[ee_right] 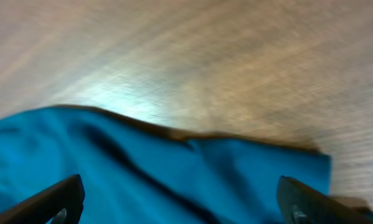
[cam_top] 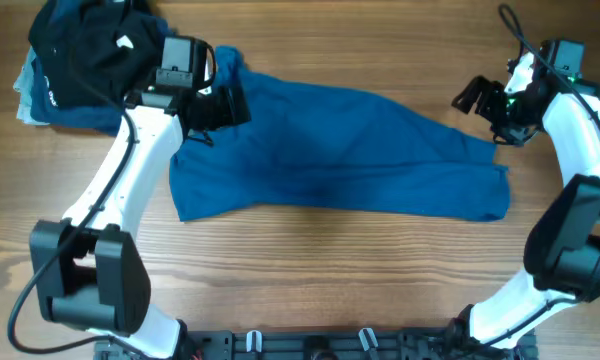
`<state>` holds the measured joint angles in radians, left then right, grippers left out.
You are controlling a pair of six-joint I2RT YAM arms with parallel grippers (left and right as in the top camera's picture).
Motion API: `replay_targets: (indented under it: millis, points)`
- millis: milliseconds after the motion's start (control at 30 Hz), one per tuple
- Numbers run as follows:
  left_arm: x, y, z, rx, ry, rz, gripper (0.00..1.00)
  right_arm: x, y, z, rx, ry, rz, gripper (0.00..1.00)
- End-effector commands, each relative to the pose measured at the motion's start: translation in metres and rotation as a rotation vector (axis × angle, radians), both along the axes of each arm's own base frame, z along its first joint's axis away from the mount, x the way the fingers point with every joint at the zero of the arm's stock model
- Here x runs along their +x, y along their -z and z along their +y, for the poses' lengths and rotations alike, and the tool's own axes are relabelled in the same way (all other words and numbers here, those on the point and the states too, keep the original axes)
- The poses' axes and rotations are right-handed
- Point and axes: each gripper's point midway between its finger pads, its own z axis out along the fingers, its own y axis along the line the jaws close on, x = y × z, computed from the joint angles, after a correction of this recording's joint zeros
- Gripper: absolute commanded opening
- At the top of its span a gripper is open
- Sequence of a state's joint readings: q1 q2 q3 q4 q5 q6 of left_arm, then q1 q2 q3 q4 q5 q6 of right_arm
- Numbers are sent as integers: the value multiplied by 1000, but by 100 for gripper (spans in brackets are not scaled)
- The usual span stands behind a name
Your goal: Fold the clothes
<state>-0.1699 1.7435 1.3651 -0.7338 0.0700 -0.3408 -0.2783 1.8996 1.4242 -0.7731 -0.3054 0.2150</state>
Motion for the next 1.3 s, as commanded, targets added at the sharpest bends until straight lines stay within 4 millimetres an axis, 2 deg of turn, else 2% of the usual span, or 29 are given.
replay_targets:
  millis: [0, 133, 233, 367, 467, 600, 667, 833, 967, 1167, 1267]
  points:
    - [2, 5, -4, -4, 26, 13, 100, -4, 19, -22, -99, 62, 85, 100]
    - [1, 5, -7, -21, 35, 16, 100, -11, 49, -20, -76, 54, 161, 97]
    - [0, 5, -7, -23, 36, 21, 100, -12, 57, -24, -93, 63, 181, 97]
    - [-2, 6, -7, -21, 36, 32, 100, -19, 59, -37, -143, 178, 227, 97]
    - [-6, 8, -6, -19, 36, 47, 100, -19, 56, -42, -168, 199, 225, 97]
    - [-9, 9, -6, -16, 35, 63, 100, -12, 30, -43, -164, 216, 185, 98]
    - [-9, 9, -6, -16, 35, 62, 100, -14, 25, -42, -159, 214, 186, 99]
    - [-11, 10, -6, -16, 35, 69, 100, -22, 36, -39, -153, 211, 218, 99]
    - [-13, 11, -5, -14, 35, 81, 100, -19, 40, -29, -94, 193, 216, 99]
    - [-14, 11, -5, -13, 35, 84, 100, -20, 41, -25, -71, 185, 220, 100]
    - [-14, 11, -5, -13, 35, 84, 100, -21, 48, -25, -70, 183, 236, 99]
